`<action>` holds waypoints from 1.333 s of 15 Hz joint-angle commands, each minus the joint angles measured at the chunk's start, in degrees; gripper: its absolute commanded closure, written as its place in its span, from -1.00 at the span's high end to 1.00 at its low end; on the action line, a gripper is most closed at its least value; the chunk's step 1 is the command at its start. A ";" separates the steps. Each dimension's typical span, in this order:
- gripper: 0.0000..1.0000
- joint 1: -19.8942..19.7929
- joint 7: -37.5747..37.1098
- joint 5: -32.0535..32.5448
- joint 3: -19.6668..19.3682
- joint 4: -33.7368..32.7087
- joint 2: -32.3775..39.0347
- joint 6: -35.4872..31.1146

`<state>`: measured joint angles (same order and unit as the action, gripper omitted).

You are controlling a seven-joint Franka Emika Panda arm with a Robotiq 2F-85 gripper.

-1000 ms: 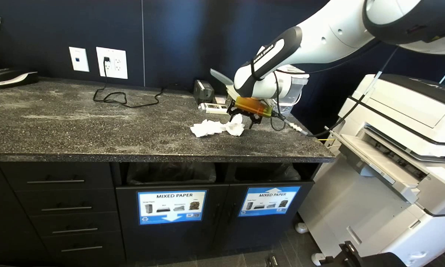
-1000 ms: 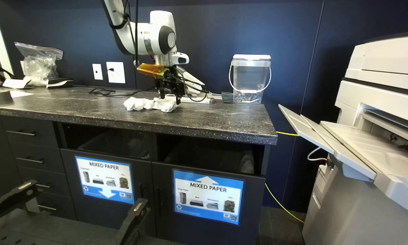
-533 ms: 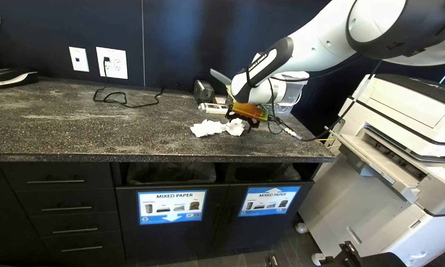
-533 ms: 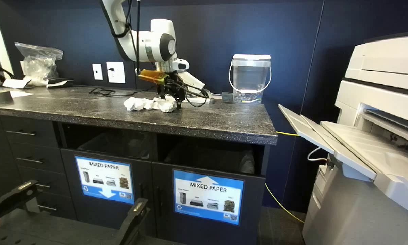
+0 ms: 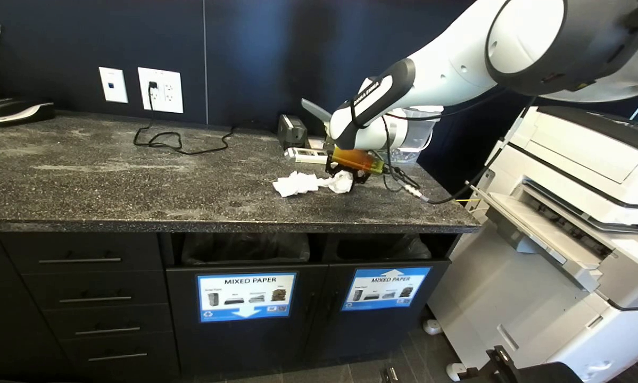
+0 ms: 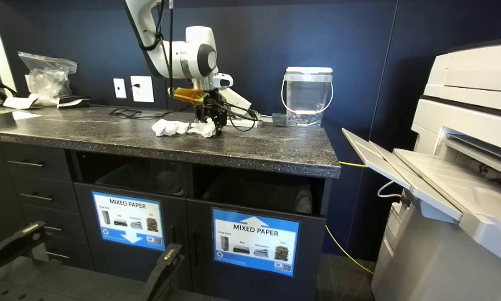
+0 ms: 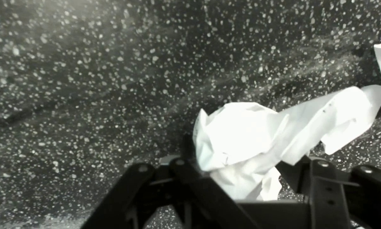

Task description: Place the papers on the counter inside the bin on the right

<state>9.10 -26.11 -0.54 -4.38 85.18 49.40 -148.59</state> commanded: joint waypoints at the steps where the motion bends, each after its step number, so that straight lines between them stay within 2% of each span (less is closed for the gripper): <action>1: -0.29 1.51 -0.67 0.35 -2.04 -2.56 1.50 1.18; 4: -0.67 1.86 -0.30 0.86 -2.65 -2.29 1.30 1.34; 7: -0.79 2.04 0.88 2.01 -3.20 -0.91 0.80 1.33; 8: -0.81 2.20 1.16 2.70 -3.56 -0.31 0.68 1.49; 10: -0.70 2.04 2.38 4.30 -4.11 1.51 -0.02 1.73; 13: -0.71 2.63 2.90 7.80 -6.47 5.83 -1.45 0.56; 20: -0.71 0.98 8.85 13.37 -8.57 24.12 -11.71 -4.95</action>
<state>10.57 -20.41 10.51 -12.09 98.13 44.17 -150.09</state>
